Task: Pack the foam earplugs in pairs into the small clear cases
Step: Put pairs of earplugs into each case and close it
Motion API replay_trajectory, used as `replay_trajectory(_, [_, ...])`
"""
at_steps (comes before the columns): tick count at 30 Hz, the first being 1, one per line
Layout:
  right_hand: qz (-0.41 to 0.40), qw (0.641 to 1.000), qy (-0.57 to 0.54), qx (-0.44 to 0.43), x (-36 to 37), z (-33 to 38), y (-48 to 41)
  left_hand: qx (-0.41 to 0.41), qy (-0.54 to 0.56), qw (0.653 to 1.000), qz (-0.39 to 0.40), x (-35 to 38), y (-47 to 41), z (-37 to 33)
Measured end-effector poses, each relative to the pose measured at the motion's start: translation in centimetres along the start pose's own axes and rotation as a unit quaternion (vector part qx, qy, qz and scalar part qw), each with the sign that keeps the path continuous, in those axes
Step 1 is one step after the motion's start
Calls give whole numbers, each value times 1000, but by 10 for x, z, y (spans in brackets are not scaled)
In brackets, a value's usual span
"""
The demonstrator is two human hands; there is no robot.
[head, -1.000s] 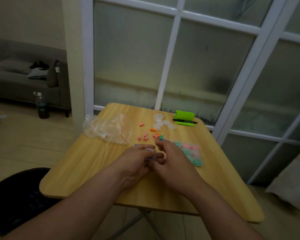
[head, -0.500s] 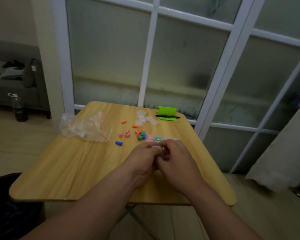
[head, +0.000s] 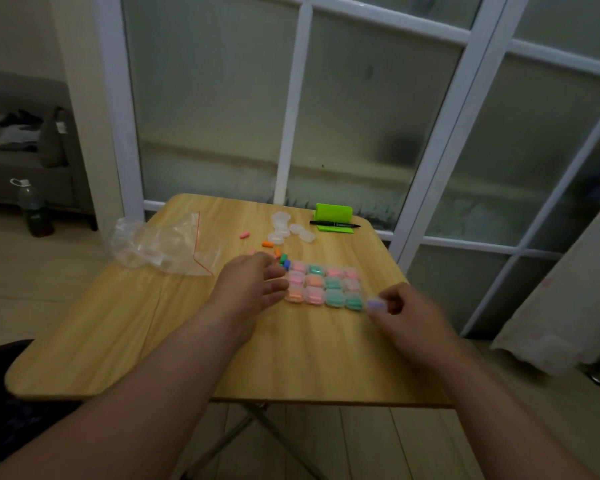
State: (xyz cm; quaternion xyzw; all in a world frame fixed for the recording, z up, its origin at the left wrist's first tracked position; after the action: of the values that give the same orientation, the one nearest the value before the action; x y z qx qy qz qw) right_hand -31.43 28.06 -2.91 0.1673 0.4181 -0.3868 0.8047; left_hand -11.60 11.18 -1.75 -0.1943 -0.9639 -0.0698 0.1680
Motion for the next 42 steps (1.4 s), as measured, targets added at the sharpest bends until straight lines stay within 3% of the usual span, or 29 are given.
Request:
replay_trajectory(6, [3,999,40,-36,15,3,4,9,11,999,-46,-12,-10,-3])
replay_trajectory(13, [-26,993,88,-68,23,7,5,8,1,999,-48,-11,-12,-2])
replay_trajectory(23, [-57,997,11,-47,21,10,-5,51,1,998,-32,-9,-26,-9])
replay_trajectory(27, [-63,995,2,-82,25,42,-41,98,-33,995,-8,-8,-43,-18])
replay_trajectory(32, [-75,989,74,-109,43,93,-122,168,-95,981,7,-9,-59,-22])
replay_trajectory(37, [-34,985,150,-72,73,122,-194,152,-103,983,4,-13,-65,-19])
replay_trajectory(42, [19,979,195,-56,97,133,-218,141,-40,989,-18,-12,-70,-16])
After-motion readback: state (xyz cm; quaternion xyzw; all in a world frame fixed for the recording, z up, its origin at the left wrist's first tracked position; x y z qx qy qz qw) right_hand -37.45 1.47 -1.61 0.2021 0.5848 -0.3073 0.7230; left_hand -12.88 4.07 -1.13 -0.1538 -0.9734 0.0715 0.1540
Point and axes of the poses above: each hand's wrist, its own y-axis away from the middle knuckle, its own x-axis out of the palm, z = x × y, the point moved 1 cm from there along -y, towards the middle knuckle, and after that the axes turned 10 degrees about x, right-handed, at the moved point
